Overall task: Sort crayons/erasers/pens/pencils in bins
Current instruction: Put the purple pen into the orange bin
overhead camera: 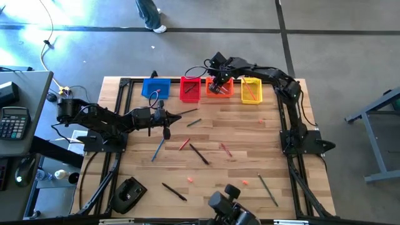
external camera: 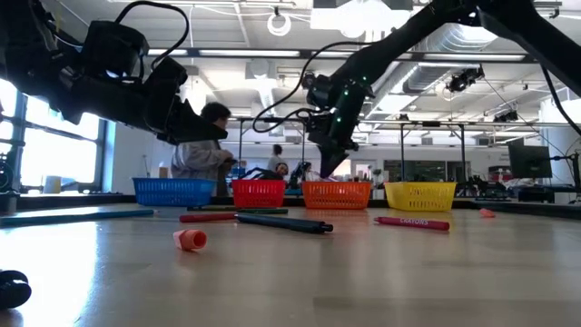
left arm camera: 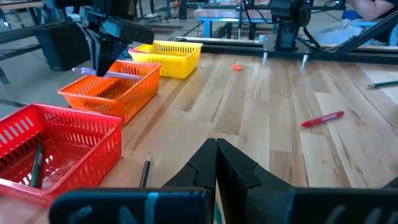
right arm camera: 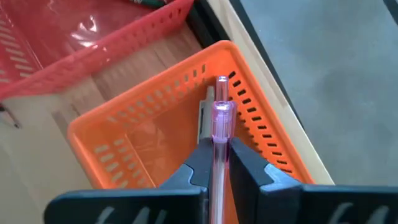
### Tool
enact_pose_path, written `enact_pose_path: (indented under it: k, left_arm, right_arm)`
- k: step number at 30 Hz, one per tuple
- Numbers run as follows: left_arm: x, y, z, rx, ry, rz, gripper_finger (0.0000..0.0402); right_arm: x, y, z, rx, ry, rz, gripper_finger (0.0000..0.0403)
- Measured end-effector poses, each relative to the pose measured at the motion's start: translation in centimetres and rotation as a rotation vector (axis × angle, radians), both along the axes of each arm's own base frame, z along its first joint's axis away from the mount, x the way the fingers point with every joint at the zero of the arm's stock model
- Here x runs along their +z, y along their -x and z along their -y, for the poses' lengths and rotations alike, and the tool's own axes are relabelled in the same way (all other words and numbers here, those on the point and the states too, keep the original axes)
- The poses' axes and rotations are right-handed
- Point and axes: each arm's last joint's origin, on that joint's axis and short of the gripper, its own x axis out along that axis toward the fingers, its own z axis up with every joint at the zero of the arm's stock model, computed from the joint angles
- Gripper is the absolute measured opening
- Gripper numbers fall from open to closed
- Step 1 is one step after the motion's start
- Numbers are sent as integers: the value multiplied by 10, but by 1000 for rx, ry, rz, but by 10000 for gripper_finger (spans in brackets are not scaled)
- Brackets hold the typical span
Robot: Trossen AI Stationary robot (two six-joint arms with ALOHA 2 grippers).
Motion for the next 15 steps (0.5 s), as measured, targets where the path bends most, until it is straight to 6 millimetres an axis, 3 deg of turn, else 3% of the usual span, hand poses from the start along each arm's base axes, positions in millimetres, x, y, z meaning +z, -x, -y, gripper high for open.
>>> enact_pose_path:
  k: [15]
  left_arm:
    - [0,0,0,2,9,4,0]
  right_arm:
    - [1,-2,1,-31,1,29,28]
